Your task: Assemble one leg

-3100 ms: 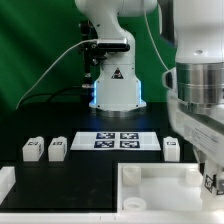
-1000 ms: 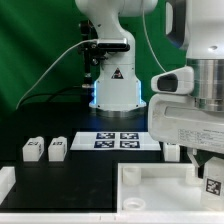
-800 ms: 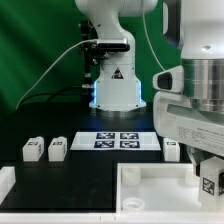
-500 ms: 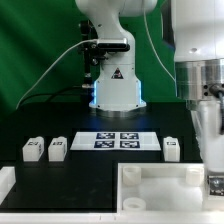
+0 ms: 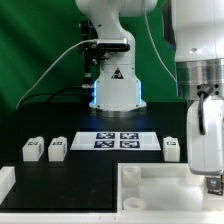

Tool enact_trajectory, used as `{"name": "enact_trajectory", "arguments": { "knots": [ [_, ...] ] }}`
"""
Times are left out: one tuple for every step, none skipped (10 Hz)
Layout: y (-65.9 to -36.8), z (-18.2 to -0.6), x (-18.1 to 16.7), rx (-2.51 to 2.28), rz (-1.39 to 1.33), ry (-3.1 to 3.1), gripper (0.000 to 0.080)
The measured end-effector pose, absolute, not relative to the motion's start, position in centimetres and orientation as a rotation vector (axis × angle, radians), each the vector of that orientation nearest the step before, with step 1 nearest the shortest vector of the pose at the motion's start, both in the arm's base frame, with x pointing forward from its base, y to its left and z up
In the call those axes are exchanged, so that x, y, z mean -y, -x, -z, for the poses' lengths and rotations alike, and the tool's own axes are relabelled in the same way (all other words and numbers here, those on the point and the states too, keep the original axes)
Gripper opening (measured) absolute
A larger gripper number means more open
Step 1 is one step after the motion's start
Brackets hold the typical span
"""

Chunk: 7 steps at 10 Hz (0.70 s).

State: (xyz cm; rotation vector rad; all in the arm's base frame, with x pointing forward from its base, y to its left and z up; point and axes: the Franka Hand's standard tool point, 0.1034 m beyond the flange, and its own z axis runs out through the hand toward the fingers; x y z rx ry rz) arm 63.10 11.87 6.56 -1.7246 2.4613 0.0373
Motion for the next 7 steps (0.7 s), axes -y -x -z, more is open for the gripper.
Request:
{"name": "enact_trajectory", "arguments": {
  "knots": [
    [-63.11, -6.57, -11.95, -2.393, -0.027, 1.819, 0.0458],
    [-63.22, -6.73, -12.32, -2.229, -0.008, 2.008, 0.0601],
    [-63.29, -6.94, -12.48, -1.968, 0.021, 2.258, 0.0635],
    [-63.21, -6.95, -12.43, -1.800, 0.036, 2.395, 0.0635],
    [-63.19, -6.86, -12.36, -1.708, 0.045, 2.466, 0.0647],
    [-63.21, -6.85, -12.23, -1.532, 0.062, 2.586, 0.0647],
    [-63.20, -6.82, -12.20, -1.473, 0.067, 2.621, 0.0649]
  ]
}}
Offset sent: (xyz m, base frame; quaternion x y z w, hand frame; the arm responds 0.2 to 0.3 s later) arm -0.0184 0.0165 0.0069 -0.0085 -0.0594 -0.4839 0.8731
